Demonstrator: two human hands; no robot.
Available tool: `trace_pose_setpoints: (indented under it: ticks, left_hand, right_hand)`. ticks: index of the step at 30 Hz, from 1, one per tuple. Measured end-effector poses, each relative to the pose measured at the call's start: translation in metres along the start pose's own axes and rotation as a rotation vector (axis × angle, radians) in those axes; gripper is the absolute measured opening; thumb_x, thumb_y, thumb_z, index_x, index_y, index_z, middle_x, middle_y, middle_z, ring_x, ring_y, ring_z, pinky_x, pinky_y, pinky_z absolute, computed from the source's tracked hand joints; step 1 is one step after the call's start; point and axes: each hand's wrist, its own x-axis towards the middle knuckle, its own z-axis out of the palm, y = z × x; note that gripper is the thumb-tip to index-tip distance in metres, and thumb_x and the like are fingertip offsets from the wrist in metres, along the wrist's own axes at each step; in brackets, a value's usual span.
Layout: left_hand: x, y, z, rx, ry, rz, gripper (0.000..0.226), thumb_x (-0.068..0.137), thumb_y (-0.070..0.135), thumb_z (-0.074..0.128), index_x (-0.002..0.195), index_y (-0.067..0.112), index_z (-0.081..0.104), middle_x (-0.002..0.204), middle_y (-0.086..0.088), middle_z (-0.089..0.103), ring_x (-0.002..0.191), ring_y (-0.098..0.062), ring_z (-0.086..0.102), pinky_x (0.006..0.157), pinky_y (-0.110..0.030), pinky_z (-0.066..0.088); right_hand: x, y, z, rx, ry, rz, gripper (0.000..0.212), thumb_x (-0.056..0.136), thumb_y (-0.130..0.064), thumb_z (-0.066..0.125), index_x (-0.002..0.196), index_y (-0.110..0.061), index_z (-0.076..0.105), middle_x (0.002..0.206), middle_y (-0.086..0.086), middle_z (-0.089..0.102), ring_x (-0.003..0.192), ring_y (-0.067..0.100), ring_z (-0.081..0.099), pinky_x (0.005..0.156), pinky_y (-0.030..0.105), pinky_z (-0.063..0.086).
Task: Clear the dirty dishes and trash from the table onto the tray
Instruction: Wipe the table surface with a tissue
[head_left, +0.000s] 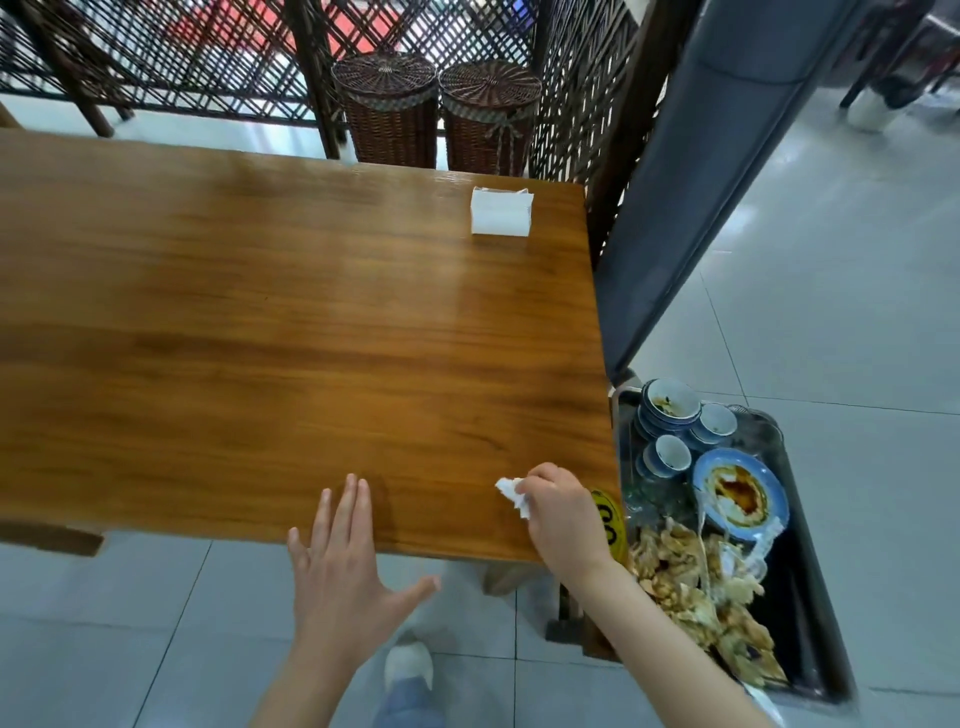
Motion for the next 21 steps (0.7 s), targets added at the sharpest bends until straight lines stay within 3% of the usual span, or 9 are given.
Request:
trace_pose_setpoints:
  ticks: [6, 10, 14, 18, 21]
  left_hand:
    - [-0.035, 0.031, 0.010, 0.025, 0.003, 0.038, 0.125, 0.061, 0.089, 0.041, 0.150, 0.019, -0.011, 0.158, 0.006, -0.012, 0.145, -0.019, -0.013, 0.115, -0.051, 0.006]
    - [-0.055, 0.067, 0.016, -0.022, 0.008, 0.092, 0.122, 0.063, 0.086, 0.045, 0.151, 0.019, -0.006, 0.158, 0.007, -0.010, 0.146, -0.018, -0.011, 0.114, -0.051, 0.008]
    - [-0.067, 0.114, 0.030, -0.084, 0.003, 0.171, 0.119, 0.065, 0.083, 0.048, 0.150, 0.021, -0.007, 0.156, 0.010, -0.013, 0.145, -0.016, -0.012, 0.115, -0.050, 0.005]
    - [-0.080, 0.153, 0.053, -0.092, 0.002, 0.309, 0.116, 0.065, 0.085, 0.042, 0.141, 0.027, -0.023, 0.149, 0.014, -0.025, 0.138, -0.012, -0.026, 0.112, -0.043, -0.011]
    - [-0.083, 0.183, 0.072, -0.108, -0.012, 0.419, 0.113, 0.067, 0.083, 0.045, 0.142, 0.026, -0.017, 0.151, 0.013, -0.018, 0.139, -0.012, -0.026, 0.110, -0.040, -0.018]
  right_hand:
    - [-0.036, 0.047, -0.042, 0.131, 0.193, 0.220, 0.014, 0.085, -0.001, 0.063, 0.096, -0.001, 0.072, 0.091, 0.007, 0.067, 0.078, 0.016, 0.061, 0.073, 0.025, 0.053]
    - [-0.070, 0.091, -0.077, 0.154, 0.325, 0.341, 0.014, 0.085, -0.001, 0.062, 0.093, -0.004, 0.073, 0.083, 0.004, 0.066, 0.072, 0.010, 0.054, 0.064, 0.010, 0.039]
    - [-0.101, 0.128, -0.093, 0.153, 0.329, 0.422, 0.009, 0.083, -0.001, 0.063, 0.085, -0.006, 0.070, 0.075, 0.000, 0.064, 0.069, 0.013, 0.058, 0.064, 0.020, 0.047]
    - [-0.128, 0.157, -0.089, 0.138, 0.279, 0.519, 0.009, 0.080, 0.000, 0.065, 0.082, -0.008, 0.068, 0.075, -0.002, 0.062, 0.071, 0.016, 0.059, 0.064, 0.020, 0.042]
    - [-0.141, 0.179, -0.083, 0.098, 0.244, 0.577, 0.008, 0.079, 0.000, 0.065, 0.080, -0.008, 0.066, 0.078, 0.000, 0.062, 0.070, 0.015, 0.057, 0.064, 0.021, 0.039]
